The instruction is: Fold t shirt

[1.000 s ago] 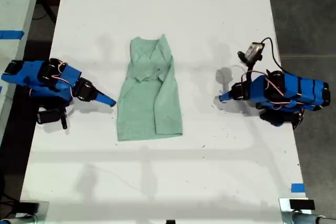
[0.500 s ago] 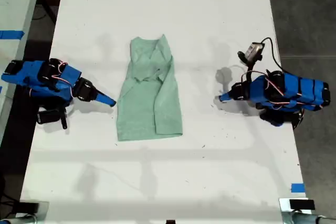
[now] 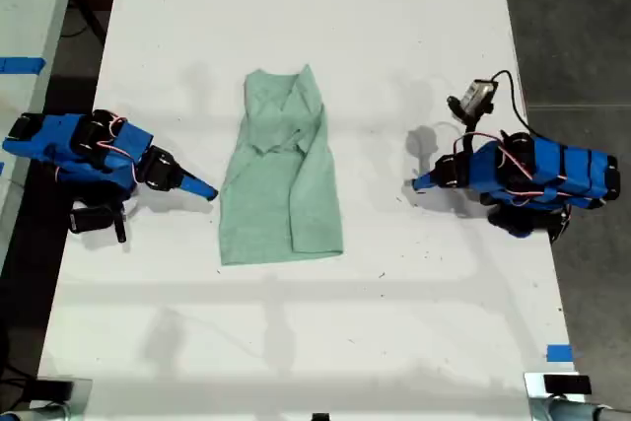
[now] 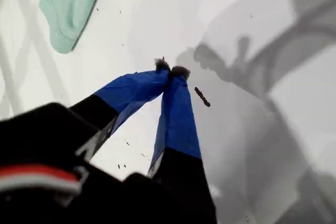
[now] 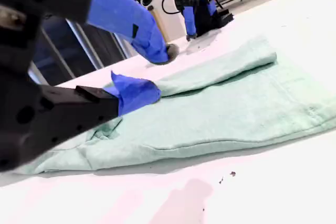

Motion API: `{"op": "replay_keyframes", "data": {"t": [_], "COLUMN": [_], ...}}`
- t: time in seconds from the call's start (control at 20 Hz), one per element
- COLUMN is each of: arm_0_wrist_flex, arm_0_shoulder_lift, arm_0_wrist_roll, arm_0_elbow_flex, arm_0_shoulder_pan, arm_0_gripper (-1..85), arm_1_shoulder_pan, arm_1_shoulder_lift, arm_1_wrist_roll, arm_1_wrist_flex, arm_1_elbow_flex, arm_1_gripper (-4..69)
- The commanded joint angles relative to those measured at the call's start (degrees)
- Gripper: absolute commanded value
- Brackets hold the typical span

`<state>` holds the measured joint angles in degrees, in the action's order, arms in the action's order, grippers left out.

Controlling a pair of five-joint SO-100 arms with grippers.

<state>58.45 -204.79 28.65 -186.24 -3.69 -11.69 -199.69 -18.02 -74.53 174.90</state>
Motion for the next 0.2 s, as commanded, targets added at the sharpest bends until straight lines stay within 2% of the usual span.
{"op": "replay_keyframes", "data": {"t": [0.0,0.15], "arm_0_wrist_flex": [-0.4,-0.4], "arm_0_shoulder_lift": [-0.6,-0.6], "arm_0_wrist_roll": [0.5,0.5], "arm_0_elbow_flex": [-2.5,-2.5], "arm_0_shoulder_pan": [0.2,4.5], "arm_0_gripper": [6.8,6.7], "arm_1_shoulder_pan": [-0.6,-0.5], "arm_1_shoulder_lift": [-0.8,-0.8], "arm_1_wrist_roll": [0.4,0.4], "arm_1_wrist_flex": [-0.2,-0.3], "arm_1_elbow_flex": [3.5,3.5], "arm_1_gripper": [0.8,0.8]}}
